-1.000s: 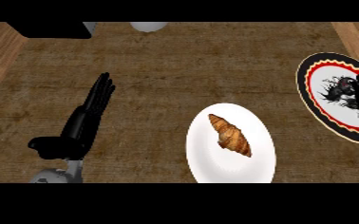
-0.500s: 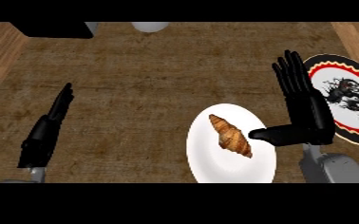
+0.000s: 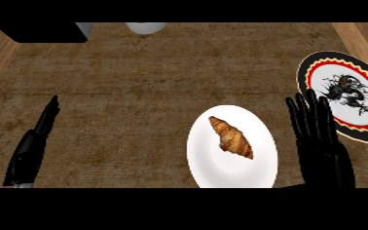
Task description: Pick the croissant from the plate and place it in the plate
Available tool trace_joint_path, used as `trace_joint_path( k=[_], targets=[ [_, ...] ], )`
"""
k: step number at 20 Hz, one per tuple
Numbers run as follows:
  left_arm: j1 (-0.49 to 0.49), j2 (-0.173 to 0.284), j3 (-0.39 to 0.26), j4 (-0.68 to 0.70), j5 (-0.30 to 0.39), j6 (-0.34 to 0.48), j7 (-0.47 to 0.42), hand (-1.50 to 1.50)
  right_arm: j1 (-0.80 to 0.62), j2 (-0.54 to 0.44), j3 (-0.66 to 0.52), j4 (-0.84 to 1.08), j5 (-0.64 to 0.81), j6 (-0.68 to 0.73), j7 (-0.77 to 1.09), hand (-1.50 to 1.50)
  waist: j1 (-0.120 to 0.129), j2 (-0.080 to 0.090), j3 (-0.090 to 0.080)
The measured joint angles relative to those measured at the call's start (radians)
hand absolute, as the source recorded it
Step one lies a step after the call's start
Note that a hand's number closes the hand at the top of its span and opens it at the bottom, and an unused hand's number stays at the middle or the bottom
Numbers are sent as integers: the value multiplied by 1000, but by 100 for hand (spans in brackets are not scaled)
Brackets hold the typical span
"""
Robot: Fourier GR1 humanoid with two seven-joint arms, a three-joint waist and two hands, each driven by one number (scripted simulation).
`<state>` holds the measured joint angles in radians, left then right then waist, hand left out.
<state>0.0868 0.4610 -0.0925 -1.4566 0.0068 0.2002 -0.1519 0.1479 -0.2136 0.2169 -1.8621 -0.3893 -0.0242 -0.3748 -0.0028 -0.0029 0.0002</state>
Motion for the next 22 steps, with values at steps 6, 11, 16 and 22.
trace_joint_path(
  k=[6,11,16,22],
  targets=[
    [21,-4,7,-17,-12,1,-2,0,27,-186,-9,-53,94,95,85,-150,0,1,-1],
    [8,-2,14,-21,-14,-11,7,0,-14,-317,-6,-89,204,122,234,-150,4,2,-1],
    [12,5,33,-16,-11,-36,0,0,-122,-371,11,-89,251,155,438,-150,10,3,-1],
    [-12,-8,46,-6,-23,-48,11,0,-273,-364,79,-6,317,229,602,-150,13,4,-1]
  ],
)
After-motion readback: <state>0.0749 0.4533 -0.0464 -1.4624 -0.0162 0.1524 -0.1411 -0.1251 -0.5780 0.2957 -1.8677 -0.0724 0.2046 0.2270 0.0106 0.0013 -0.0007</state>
